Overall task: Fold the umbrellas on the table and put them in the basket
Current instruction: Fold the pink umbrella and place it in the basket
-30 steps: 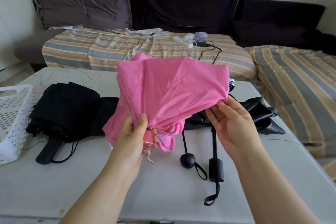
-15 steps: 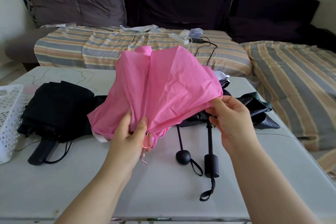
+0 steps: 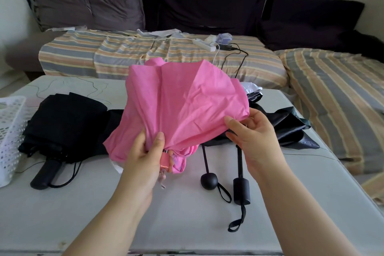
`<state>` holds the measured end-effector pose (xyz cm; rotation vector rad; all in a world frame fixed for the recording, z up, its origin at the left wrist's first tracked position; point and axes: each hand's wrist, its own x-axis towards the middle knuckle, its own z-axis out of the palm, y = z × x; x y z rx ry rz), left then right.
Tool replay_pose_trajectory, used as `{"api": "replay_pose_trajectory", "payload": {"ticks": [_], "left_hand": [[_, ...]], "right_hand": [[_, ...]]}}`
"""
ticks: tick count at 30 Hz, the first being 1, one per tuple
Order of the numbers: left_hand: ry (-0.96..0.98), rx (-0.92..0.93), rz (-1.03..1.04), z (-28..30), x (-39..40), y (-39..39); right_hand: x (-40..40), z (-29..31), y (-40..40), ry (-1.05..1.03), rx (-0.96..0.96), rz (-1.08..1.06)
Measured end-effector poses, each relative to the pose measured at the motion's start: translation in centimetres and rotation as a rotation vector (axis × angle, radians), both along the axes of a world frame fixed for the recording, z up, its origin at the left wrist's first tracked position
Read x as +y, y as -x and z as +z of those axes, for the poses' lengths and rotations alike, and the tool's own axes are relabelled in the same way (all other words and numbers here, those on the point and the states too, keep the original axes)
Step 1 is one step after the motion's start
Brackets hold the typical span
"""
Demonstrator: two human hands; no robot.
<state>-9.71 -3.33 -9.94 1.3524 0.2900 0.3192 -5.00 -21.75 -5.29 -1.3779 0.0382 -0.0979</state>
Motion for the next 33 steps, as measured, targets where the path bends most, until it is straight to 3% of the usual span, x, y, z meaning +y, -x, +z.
{"api": "replay_pose_trajectory", "payload": {"ticks": [12,17,21,25,29,33], "left_hand": [[-0.014,0.014,-0.032,0.4,0.0,0.3],[-0.045,-0.004,-0.076,0.1,0.0,0.3],[0.070,-0.001,-0.092,0.4,-0.2,0.3],[0.236,-0.033,-0.106,0.7,-0.2,0.3],[0.238,-0.032,-0.119,0.7,0.0,0.4],[0.321,0.004,-0.135,0.9,0.3,0.2]], "right_hand": [[-0.3,-0.6,-0.8,0.007,0.017,0.010],[0.2,-1.4,-0.9,0.224,0.067,-0.084],[-0.2,-0.7,-0.7,0.274,-0.072,-0.215],[0.4,0.3,0.3,-0.122,-0.175,-0.111],[0.8,0.3,0.4,-0.348,-0.096,0.044],[0.0,1.1,0.2,-0.708,-0.014,0.193]]}}
